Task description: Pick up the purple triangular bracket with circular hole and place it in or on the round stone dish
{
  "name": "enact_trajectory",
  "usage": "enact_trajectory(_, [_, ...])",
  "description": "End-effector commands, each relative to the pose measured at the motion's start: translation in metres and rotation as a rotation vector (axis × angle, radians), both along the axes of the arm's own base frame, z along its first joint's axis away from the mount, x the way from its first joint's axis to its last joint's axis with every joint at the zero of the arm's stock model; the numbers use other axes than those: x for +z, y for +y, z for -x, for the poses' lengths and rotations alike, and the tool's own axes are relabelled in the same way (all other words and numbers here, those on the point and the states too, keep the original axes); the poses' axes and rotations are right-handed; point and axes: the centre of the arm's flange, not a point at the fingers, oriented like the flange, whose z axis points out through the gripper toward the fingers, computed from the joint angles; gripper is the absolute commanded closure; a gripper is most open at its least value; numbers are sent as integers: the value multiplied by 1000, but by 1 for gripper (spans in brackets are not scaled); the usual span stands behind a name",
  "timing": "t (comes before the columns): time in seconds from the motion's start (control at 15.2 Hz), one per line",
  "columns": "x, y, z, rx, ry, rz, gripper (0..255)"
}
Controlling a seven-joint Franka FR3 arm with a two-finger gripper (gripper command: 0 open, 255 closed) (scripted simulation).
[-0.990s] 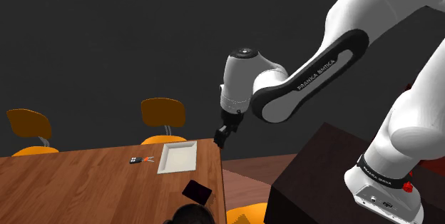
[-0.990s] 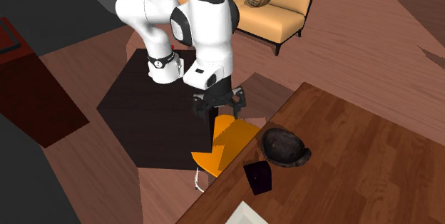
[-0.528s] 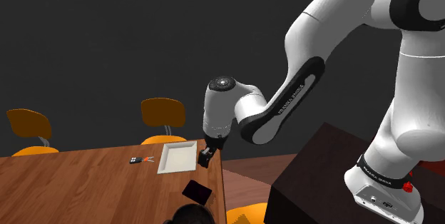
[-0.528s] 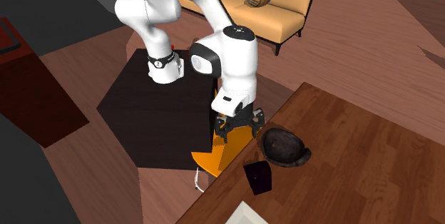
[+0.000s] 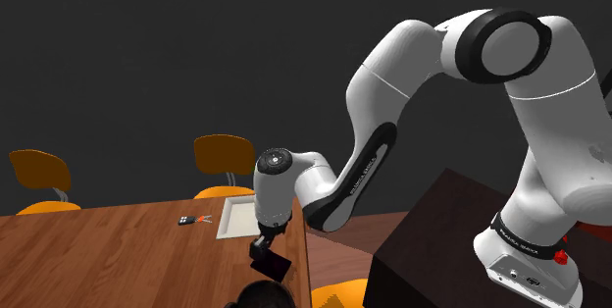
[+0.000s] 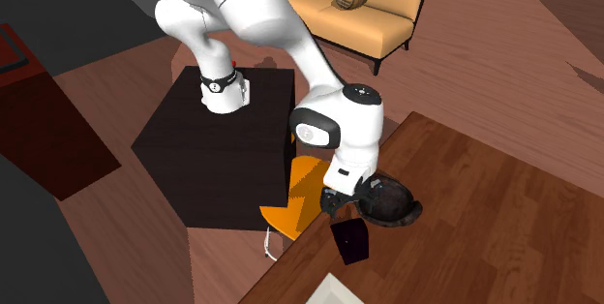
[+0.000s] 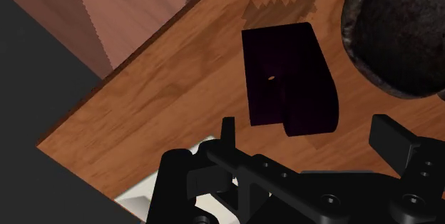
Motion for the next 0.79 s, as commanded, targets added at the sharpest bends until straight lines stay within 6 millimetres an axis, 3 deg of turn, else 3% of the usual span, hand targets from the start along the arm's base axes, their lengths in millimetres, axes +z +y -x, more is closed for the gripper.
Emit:
enact_trajectory(0.0, [-18,18,-4,2,-3,3,0])
enact_trajectory(0.53, [-59,24,-11,3,-3,4,0])
enact_trajectory(0.73, [-62,24,-12,3,-3,4,0])
